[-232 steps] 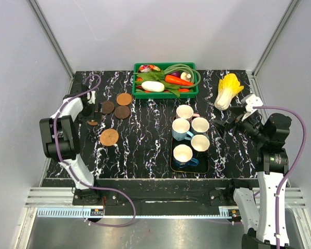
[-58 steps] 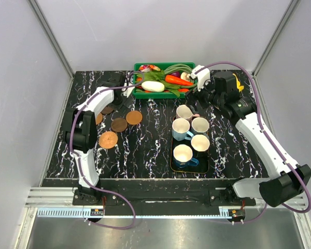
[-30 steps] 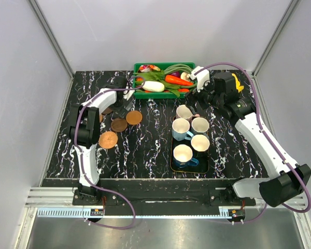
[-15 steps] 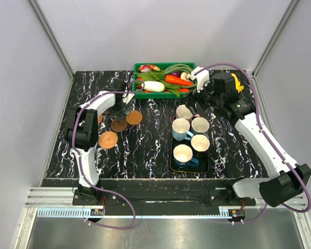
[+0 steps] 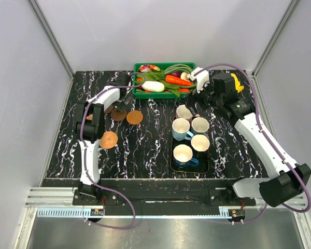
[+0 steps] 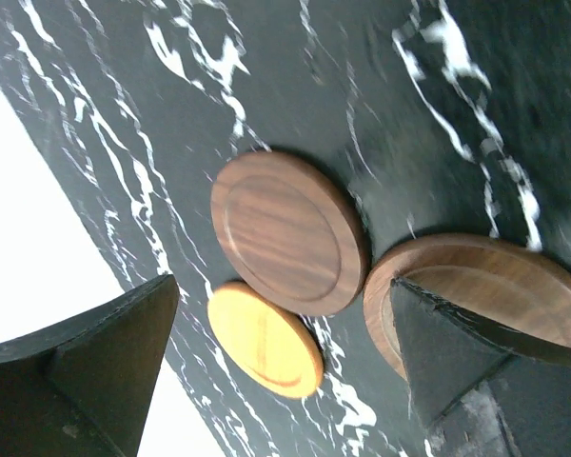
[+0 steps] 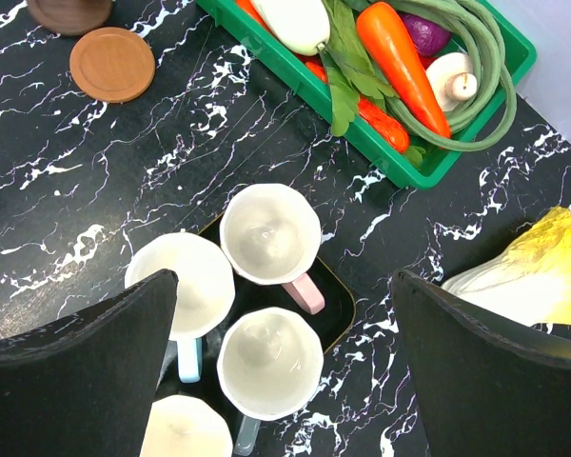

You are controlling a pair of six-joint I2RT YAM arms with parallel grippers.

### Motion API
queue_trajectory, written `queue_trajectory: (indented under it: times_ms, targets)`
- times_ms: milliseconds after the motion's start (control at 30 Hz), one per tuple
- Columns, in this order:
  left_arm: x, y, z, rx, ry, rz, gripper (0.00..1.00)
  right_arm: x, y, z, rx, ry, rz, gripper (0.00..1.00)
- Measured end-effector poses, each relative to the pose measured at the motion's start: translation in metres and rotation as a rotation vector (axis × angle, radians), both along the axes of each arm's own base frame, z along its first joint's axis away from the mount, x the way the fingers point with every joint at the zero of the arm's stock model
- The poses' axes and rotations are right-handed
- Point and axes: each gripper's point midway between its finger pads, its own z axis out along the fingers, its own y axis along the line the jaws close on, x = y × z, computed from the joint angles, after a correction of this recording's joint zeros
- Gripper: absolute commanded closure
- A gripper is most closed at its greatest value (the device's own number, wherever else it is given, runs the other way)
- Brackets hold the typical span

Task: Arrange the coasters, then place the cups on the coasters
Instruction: Move the coaster to the center of the board.

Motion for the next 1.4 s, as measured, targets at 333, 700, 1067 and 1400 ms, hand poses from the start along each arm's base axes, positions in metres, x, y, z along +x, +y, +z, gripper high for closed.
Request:
queue_trajectory:
  times_ms: [333,700,1067,1400]
  targets:
    - [0.065,0.018,0.008,0.065,-0.183,0.120,0.01,0.000,0.000,-0.003,-0.002,0.005,0.000,0.00]
    - [0.091,0.027,0.015,-0.004,-0.300,0.199,0.01,0.000,0.000,-0.003,-0.001,0.001,0.000,0.00]
    - [0.040,0.017,0.116,-0.221,-0.444,0.135,0.01,0.001,0.002,-0.003,0.005,-0.004,0.006,0.00]
    - [-0.027,-0.076,0.044,-0.218,-0.227,-0.164,0.01,0.001,0.002,-0.006,0.004,0.002,0.008,0.00]
